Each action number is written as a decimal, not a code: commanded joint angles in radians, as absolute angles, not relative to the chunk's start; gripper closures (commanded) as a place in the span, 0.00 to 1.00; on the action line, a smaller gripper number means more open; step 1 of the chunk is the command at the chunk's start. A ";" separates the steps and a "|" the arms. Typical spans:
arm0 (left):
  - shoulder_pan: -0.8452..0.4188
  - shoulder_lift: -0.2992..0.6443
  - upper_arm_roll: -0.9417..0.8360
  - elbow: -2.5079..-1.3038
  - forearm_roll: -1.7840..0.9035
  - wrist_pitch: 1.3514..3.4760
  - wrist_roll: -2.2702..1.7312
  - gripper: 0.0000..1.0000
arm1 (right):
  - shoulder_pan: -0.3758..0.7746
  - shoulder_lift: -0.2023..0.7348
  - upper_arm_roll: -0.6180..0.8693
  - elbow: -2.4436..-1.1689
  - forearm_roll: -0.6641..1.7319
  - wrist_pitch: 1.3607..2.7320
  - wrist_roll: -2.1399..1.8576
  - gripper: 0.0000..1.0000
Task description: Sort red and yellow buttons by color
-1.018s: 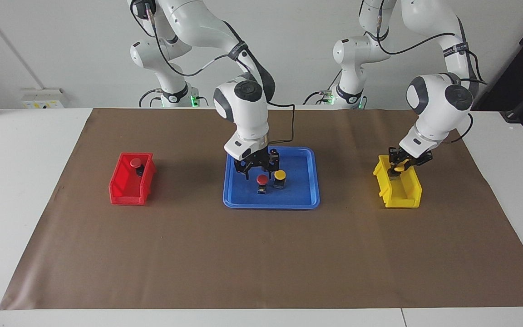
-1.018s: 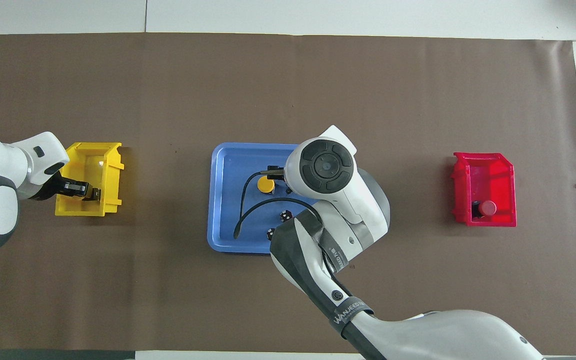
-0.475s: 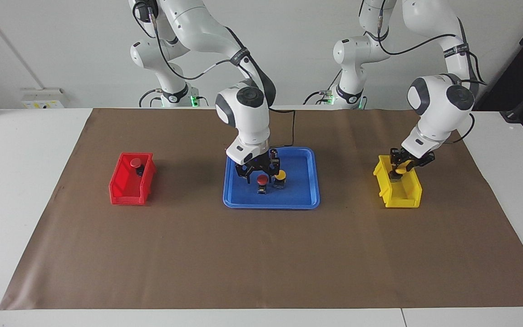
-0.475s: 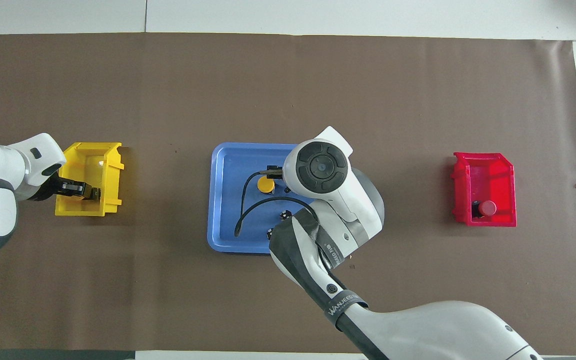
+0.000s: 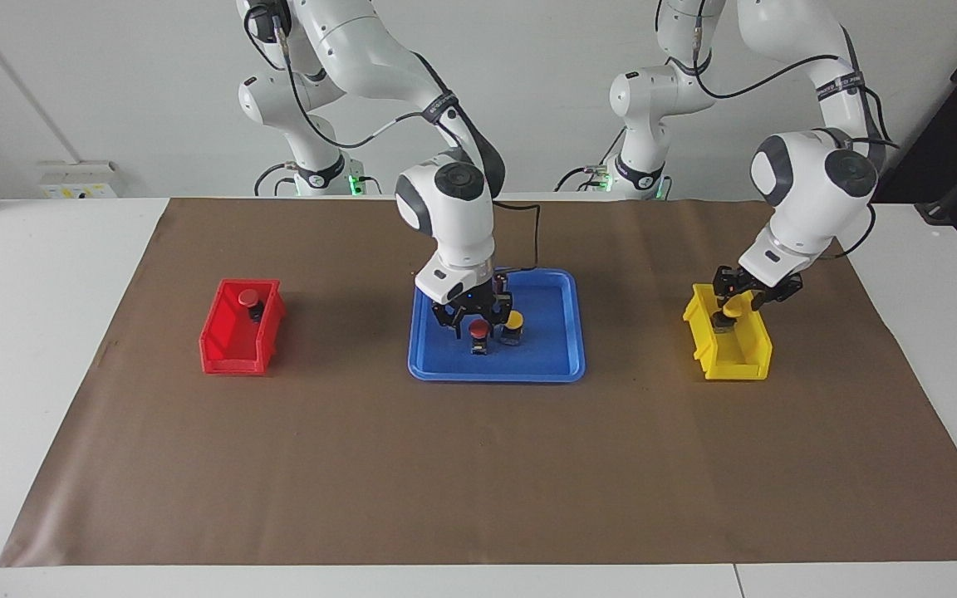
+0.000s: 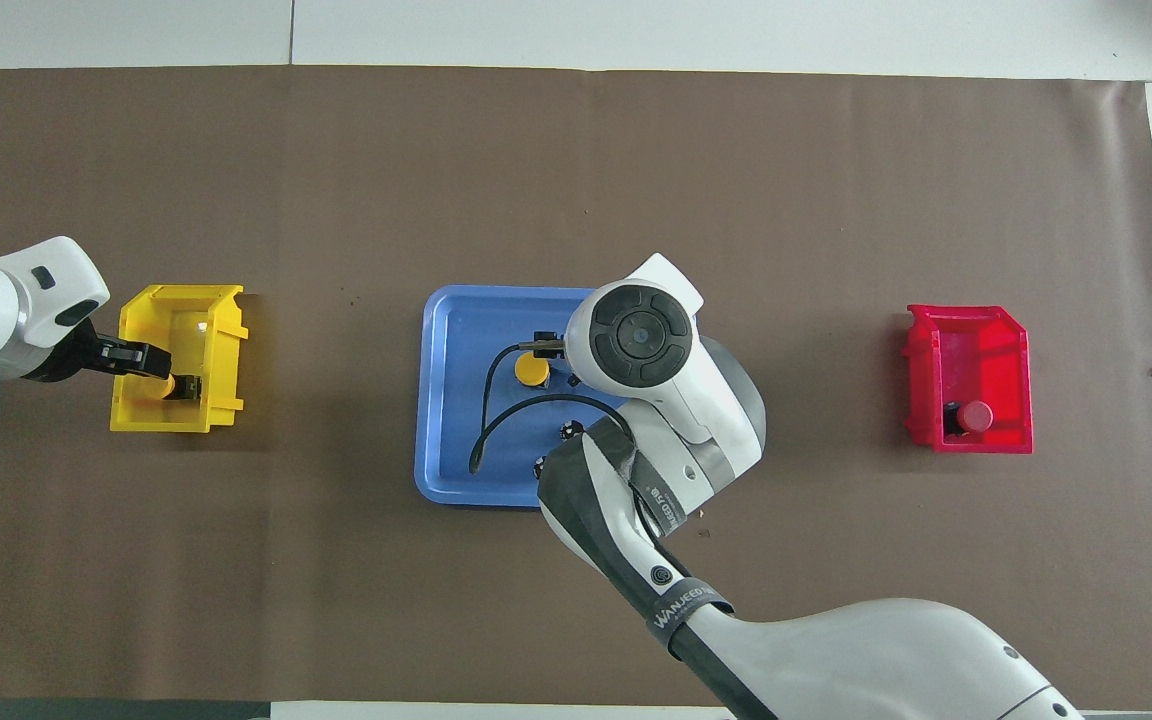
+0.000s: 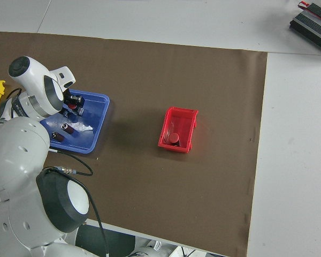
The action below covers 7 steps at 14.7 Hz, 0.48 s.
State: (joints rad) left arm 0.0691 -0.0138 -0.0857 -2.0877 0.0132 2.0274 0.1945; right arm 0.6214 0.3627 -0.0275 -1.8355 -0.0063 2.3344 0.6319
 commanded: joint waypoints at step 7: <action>-0.240 0.017 -0.092 -2.022 0.028 2.057 -0.205 0.00 | 0.502 0.286 -0.035 -1.672 -0.038 1.984 0.404 0.86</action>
State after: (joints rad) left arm -0.1581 -0.0052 -0.1035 -2.0167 0.0132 2.0200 -0.1033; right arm 0.5963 0.3545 -0.0408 -1.7366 -0.0321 2.1389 0.5513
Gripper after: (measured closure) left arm 0.000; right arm 0.590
